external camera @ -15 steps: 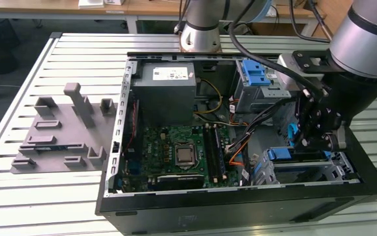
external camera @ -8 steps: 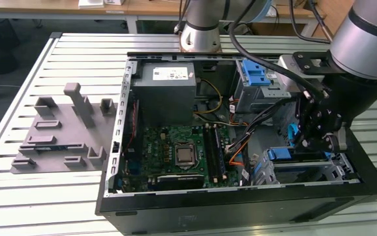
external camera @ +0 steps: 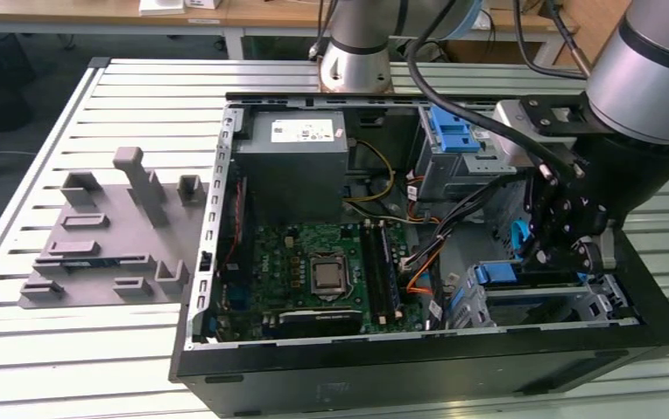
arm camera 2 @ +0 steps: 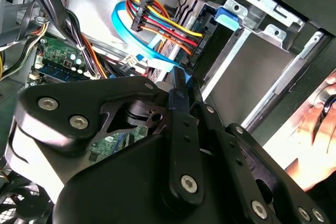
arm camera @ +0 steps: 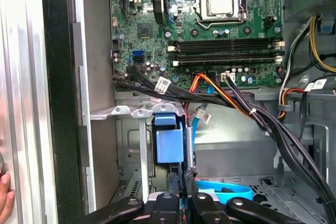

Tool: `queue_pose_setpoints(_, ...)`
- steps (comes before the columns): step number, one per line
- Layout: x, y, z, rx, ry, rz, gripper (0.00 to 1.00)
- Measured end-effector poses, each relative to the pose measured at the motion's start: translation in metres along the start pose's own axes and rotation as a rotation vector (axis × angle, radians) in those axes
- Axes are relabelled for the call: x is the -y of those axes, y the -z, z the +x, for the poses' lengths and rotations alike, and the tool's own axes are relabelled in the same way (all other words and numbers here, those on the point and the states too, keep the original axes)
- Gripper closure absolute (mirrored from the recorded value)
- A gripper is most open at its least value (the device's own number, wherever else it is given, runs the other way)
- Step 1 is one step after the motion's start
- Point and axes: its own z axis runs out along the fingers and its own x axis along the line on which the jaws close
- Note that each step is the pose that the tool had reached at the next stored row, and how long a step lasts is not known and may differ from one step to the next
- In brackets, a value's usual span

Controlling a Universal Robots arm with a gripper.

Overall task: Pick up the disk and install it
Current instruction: 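Insert the second disk wire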

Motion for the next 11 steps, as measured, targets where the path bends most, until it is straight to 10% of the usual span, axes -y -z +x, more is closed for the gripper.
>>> queue_pose_setpoints(11,0.0012,-0.0014,-0.0001,0.0001,0.0,0.0,0.84)
